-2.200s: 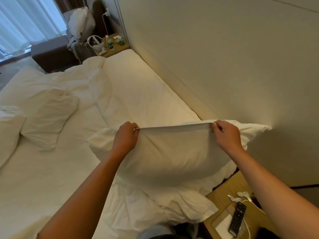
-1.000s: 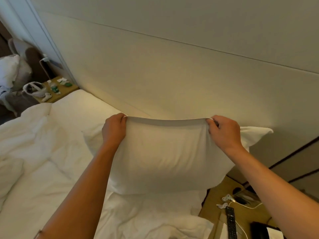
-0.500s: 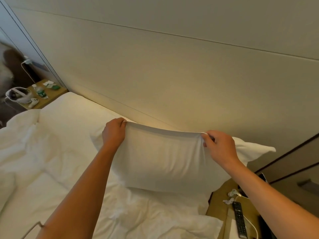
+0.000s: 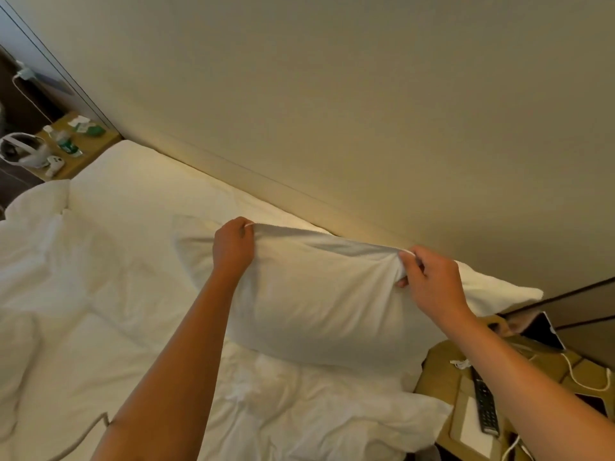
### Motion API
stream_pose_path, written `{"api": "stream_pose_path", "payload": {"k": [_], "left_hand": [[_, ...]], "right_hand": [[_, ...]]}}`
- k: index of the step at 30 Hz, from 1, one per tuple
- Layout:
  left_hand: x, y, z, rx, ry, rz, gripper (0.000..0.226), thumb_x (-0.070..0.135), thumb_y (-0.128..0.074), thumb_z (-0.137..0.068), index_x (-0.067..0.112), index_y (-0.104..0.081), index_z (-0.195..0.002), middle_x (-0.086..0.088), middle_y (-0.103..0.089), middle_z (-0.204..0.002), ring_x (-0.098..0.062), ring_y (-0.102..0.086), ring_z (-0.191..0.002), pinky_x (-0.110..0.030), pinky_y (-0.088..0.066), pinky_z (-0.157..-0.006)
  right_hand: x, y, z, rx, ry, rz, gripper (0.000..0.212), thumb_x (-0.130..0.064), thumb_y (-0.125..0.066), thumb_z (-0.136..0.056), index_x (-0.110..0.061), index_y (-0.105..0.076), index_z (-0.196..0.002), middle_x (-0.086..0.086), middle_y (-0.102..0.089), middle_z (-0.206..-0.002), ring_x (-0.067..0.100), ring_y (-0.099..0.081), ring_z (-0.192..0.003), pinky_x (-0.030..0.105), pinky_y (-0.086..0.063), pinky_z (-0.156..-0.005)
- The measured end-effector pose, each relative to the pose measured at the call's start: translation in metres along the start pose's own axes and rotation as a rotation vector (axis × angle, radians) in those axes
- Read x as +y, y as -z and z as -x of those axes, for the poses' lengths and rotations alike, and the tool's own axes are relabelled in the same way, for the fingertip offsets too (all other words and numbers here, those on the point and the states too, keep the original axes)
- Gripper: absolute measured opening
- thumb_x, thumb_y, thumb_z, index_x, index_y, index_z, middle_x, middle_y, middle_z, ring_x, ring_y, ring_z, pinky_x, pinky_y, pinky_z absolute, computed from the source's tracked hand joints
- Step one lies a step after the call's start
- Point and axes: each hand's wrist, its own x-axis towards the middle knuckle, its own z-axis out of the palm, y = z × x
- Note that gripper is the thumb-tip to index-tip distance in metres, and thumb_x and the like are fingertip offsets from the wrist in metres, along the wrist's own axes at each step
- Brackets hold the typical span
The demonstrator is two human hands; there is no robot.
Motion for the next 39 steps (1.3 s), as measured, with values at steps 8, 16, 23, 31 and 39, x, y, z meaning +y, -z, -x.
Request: {"api": "stream_pose_path", "payload": {"k": [8,16,23,31,39], "left_hand": [[0.007,-0.006,0.0,-0.055,-0.09,-0.105,0.028,0.016,-0.048,-0.103,0.007,-0.074,-0.107,-0.011,-0.073,-0.103,-0.029,-0.066,-0.093,-0.04,-0.055,-0.085],[0.003,0.002,0.007,-0.129,-0.184,-0.11,0.026,0.014,-0.048,-0.103,0.01,-0.074,-0.109,-0.009,-0.075,-0.101,-0.026,-0.067,-0.092,-0.034,-0.053,-0.084],[-0.012,0.01,0.022,-0.204,-0.242,-0.146,0.025,0.02,-0.055,-0.103,0.006,-0.075,-0.102,-0.011,-0.073,-0.097,-0.03,-0.066,-0.091,-0.039,-0.052,-0.081],[0.004,0.029,-0.001,-0.03,-0.171,-0.066,0.027,0.021,-0.047,-0.106,0.009,-0.07,-0.101,-0.009,-0.072,-0.092,-0.025,-0.066,-0.083,-0.035,-0.054,-0.081],[0.039,0.04,-0.05,0.102,-0.198,-0.028,0.026,0.018,-0.049,-0.104,0.007,-0.073,-0.103,-0.011,-0.074,-0.098,-0.025,-0.065,-0.087,-0.031,-0.047,-0.08]], "right_hand": [[-0.008,0.015,-0.003,-0.07,0.055,0.163,0.027,-0.042,-0.055,-0.104,-0.032,-0.064,-0.08,-0.011,-0.066,-0.064,0.011,-0.063,-0.065,0.038,-0.056,-0.067],[-0.017,0.016,0.002,-0.143,0.04,0.283,0.017,-0.04,-0.069,-0.097,-0.03,-0.081,-0.104,-0.007,-0.076,-0.09,0.016,-0.065,-0.082,0.034,-0.052,-0.074],[-0.022,0.014,0.018,-0.14,0.002,0.23,0.027,-0.038,-0.064,-0.101,-0.028,-0.072,-0.077,-0.009,-0.066,-0.068,0.016,-0.061,-0.069,0.036,-0.051,-0.065],[-0.053,0.003,0.015,-0.122,0.005,0.013,0.035,-0.035,-0.064,-0.1,-0.031,-0.071,-0.066,-0.01,-0.07,-0.063,0.011,-0.063,-0.063,0.033,-0.054,-0.069],[-0.084,0.007,-0.03,0.02,0.027,-0.084,0.036,-0.03,-0.066,-0.097,-0.019,-0.071,-0.064,-0.002,-0.073,-0.065,0.018,-0.07,-0.067,0.04,-0.056,-0.074]]}}
